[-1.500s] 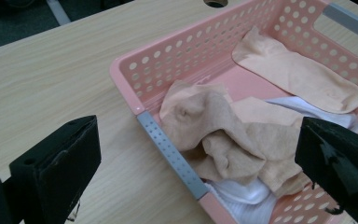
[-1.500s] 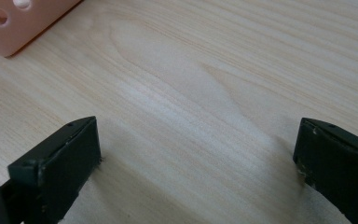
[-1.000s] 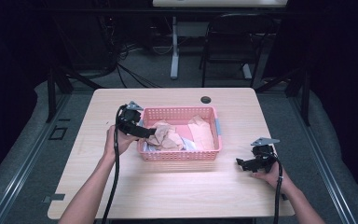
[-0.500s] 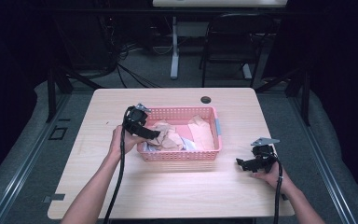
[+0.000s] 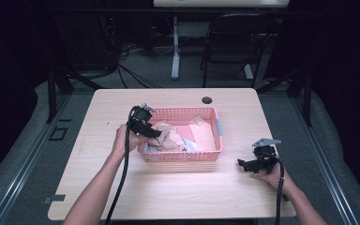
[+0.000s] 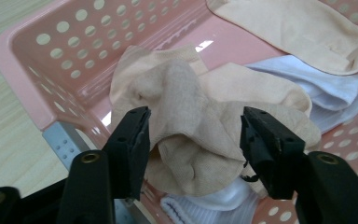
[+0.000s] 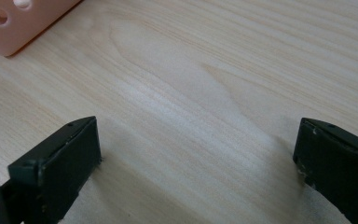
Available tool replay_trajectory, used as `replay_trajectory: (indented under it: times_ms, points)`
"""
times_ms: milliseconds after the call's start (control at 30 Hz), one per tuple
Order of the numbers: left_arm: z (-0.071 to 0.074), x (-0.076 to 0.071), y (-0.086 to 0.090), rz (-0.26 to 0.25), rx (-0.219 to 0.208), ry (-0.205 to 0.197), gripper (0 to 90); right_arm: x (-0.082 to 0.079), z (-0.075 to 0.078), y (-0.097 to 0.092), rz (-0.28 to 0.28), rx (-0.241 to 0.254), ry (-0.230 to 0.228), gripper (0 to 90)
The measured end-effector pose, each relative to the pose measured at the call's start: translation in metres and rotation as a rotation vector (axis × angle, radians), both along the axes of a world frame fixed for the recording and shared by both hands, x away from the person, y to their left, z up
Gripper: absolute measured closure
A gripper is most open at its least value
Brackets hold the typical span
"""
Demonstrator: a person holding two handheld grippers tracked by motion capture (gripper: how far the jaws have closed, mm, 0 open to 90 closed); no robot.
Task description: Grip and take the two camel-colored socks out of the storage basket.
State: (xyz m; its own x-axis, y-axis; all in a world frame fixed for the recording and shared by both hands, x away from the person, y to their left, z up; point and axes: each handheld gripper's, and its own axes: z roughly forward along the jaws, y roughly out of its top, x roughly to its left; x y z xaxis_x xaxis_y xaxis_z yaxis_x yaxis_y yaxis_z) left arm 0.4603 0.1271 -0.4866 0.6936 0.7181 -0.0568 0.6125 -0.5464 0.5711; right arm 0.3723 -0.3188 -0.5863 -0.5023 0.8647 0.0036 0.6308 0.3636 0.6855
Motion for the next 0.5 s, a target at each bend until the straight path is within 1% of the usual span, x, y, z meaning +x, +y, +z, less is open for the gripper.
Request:
replay_trajectory:
  times_ms: [100, 200, 233, 267, 333, 467, 500]
  points:
    - [0.000, 0.000, -0.005, -0.002, 0.020, -0.005, 48.6, 0.000, 0.000, 0.000, -0.001, -0.001, 0.000, 0.0]
    - [-0.001, 0.002, -0.008, -0.001, 0.040, 0.013, 50.3, 0.000, 0.000, 0.000, -0.001, -0.001, 0.000, 0.0]
    - [-0.003, 0.004, -0.009, 0.009, 0.058, 0.025, 50.8, 0.000, 0.000, 0.000, -0.001, -0.001, -0.001, 0.0]
    - [-0.004, 0.005, -0.010, 0.016, 0.067, 0.036, 51.0, 0.000, 0.000, 0.000, -0.001, -0.001, 0.000, 0.0]
    - [-0.006, 0.008, -0.010, 0.025, 0.071, 0.050, 51.9, 0.000, 0.000, 0.000, 0.000, 0.000, 0.000, 0.0]
    - [-0.008, 0.008, -0.013, 0.035, 0.086, 0.055, 55.0, 0.000, 0.000, 0.000, 0.000, 0.000, 0.000, 0.0]
    - [-0.009, 0.009, -0.014, 0.040, 0.092, 0.066, 55.6, 0.000, 0.000, 0.000, 0.000, 0.000, -0.001, 0.0]
